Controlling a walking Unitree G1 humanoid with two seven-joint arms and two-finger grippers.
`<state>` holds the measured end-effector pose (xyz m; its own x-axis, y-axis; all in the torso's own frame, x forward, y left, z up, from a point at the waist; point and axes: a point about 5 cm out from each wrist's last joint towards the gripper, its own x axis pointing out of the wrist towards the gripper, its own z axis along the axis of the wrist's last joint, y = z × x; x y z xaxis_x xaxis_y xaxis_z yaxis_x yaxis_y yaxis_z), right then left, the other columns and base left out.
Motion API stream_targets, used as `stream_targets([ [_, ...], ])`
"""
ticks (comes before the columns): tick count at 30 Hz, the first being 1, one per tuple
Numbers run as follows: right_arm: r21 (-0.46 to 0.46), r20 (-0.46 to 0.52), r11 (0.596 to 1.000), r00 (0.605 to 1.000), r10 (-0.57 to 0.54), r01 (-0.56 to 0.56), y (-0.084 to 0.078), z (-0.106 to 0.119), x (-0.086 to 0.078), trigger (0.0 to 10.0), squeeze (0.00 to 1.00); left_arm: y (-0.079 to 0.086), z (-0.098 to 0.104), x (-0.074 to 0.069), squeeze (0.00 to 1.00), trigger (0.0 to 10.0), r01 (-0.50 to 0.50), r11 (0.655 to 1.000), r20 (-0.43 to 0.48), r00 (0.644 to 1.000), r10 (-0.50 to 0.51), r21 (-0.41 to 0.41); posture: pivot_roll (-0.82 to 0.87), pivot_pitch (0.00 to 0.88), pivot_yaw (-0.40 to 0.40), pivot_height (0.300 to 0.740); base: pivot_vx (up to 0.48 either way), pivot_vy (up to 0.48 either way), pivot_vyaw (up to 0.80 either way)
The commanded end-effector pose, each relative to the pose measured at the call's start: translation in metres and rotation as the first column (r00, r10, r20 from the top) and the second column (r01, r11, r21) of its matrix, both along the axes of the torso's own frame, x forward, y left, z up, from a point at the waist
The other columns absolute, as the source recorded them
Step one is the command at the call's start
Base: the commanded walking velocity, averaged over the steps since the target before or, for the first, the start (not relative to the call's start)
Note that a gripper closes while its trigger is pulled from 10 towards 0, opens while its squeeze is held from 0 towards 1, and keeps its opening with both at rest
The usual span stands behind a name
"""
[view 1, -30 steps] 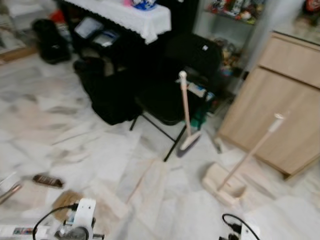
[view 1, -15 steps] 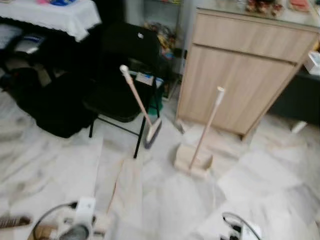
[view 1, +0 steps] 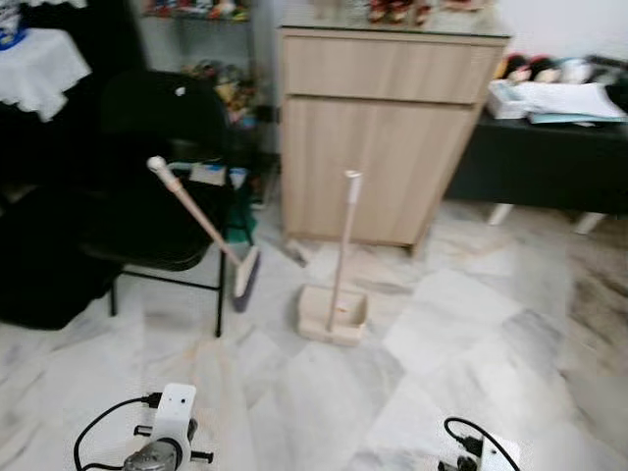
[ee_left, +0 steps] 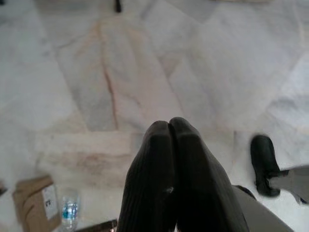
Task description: Sweep floor
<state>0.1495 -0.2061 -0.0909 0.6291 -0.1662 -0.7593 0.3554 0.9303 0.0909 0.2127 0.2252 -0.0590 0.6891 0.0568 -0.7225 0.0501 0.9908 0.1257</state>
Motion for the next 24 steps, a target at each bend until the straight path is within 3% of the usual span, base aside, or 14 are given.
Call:
stream_targets([
  [1,-0.007,-0.011,1.0,1.0,-0.019,0.019,-0.0048,-0.001,-0.0046,10.0,0.0,-0.0016,-0.0027,-0.0036,0.0,10.0,-0.003,1.0,-0.014,1.0,0.003,-0.008,0.04,0.079,-0.017,0.74,0.0,0.0,-0.78],
  [11,-0.003,-0.003,1.0,1.0,-0.028,0.028,-0.0057,-0.0005,-0.0043,10.0,0.0,-0.002,-0.0021,-0.0025,0.0,10.0,-0.004,1.0,-0.008,1.0,0.004,-0.008,0.04,0.078,-0.017,0.74,0.0,0.0,-0.78],
  [24,-0.007,0.023,1.0,0.999,-0.023,0.023,-0.006,0.0018,0.0,10.0,0.0,-0.0011,0.0006,0.0015,0.0,10.0,0.004,1.0,0.004,1.0,-0.004,0.003,0.04,0.073,-0.017,0.74,0.058,0.0,0.0],
])
